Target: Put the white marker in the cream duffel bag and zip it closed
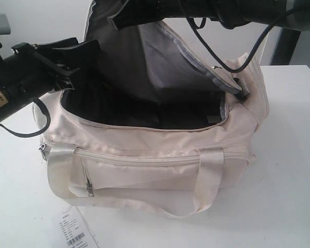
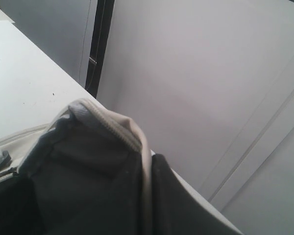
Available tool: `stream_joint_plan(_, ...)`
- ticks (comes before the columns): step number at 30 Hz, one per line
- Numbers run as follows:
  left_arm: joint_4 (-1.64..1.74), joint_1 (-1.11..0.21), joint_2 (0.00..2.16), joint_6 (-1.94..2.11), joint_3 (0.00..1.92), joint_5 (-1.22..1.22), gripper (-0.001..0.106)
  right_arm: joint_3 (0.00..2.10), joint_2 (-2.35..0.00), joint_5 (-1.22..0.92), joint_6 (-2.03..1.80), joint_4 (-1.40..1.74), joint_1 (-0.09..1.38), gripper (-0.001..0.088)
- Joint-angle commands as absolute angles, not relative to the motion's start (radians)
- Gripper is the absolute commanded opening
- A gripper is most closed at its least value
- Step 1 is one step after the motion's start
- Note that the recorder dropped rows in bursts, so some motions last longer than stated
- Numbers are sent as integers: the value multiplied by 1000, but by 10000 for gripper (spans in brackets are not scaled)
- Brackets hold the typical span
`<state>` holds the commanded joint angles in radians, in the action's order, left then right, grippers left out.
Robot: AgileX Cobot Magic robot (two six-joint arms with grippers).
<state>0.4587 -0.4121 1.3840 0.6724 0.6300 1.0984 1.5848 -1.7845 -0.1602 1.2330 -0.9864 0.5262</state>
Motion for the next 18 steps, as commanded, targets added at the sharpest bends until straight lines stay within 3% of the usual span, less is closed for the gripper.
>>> stream_joint_plan(4, 454, -401, 1361, 672, 630, 1089, 440, 1585, -1785, -160, 1233, -986, 526, 0)
stream_joint_plan(6, 457, -400, 1341, 665, 630, 1059, 285, 1585, -1785, -160, 1233, -986, 526, 0)
stream_joint_plan(7, 477, -400, 1321, 642, 630, 1030, 139, 1585, -1785, -160, 1233, -986, 526, 0)
stream_joint_plan(9, 511, -400, 1292, 616, 630, 976, 1, 1585, -1785, -160, 1233, -986, 526, 0)
stream_joint_plan(18, 565, -400, 1173, 604, 630, 676, 0, 1585, -1785, -160, 1233, -986, 526, 0)
